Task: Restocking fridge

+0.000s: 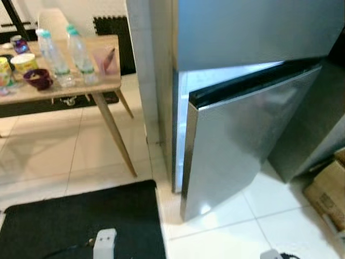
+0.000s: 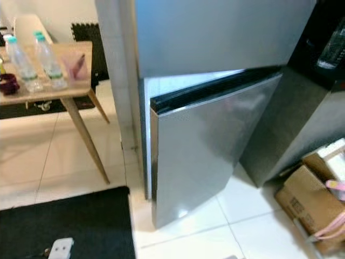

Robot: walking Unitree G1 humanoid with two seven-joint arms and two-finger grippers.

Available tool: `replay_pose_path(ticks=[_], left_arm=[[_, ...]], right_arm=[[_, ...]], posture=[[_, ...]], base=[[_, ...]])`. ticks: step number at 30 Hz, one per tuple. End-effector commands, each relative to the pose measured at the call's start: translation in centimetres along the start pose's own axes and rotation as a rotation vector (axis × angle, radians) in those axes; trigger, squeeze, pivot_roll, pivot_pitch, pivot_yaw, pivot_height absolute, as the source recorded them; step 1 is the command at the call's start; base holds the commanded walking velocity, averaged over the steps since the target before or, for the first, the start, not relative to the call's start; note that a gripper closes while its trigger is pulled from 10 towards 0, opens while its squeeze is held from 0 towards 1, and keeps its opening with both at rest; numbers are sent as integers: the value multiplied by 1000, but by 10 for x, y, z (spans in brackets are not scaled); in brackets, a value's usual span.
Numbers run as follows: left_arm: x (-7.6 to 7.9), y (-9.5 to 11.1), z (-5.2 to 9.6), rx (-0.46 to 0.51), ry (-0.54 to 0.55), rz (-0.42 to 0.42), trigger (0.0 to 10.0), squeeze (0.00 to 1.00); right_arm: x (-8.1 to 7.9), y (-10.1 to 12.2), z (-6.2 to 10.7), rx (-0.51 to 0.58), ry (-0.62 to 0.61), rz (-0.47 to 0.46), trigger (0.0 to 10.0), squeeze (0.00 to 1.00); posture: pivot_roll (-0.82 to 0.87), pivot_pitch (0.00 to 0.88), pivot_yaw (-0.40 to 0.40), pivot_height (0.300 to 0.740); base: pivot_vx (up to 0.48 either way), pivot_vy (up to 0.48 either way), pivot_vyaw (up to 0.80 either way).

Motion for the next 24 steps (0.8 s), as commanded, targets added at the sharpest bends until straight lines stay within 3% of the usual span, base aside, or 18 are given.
replay_pose_path(ticks=[1, 4, 13, 22, 24], left_arm=[[0, 4, -1, 12, -4, 8, 10000, 0], [1, 4, 0, 12, -8, 6, 10000, 0], [2, 4, -1, 14, -13, 2, 10000, 0], [1, 19, -2, 60, 2, 5, 10000, 0], [-1, 36, -2, 125, 7, 29, 10000, 0]], right_arm=[[4, -2, 1, -6, -6, 2, 10000, 0], [4, -2, 1, -5, -6, 2, 10000, 0], [2, -1, 0, -3, -1, 0, 10000, 0], [1, -2, 0, -4, 1, -1, 10000, 0], [1, -1, 0, -3, 2, -2, 10000, 0]], posture=[[-46, 26, -47, 740], [-45, 28, -45, 740], [-45, 30, -44, 740], [-43, 30, -43, 740], [-41, 32, -42, 740]], base=[[0, 0, 0], [0, -100, 0], [0, -450, 0], [0, 0, 0], [0, 0, 0]])
Point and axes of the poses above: a point about 5 cm out from each wrist's last joint towards the gripper, its own z axis pointing back from the gripper into the wrist, its own y axis along the axis of the wrist's last joint, x = y × z, the point moved 6 cm from there along -z, pointing out of the wrist towards the gripper
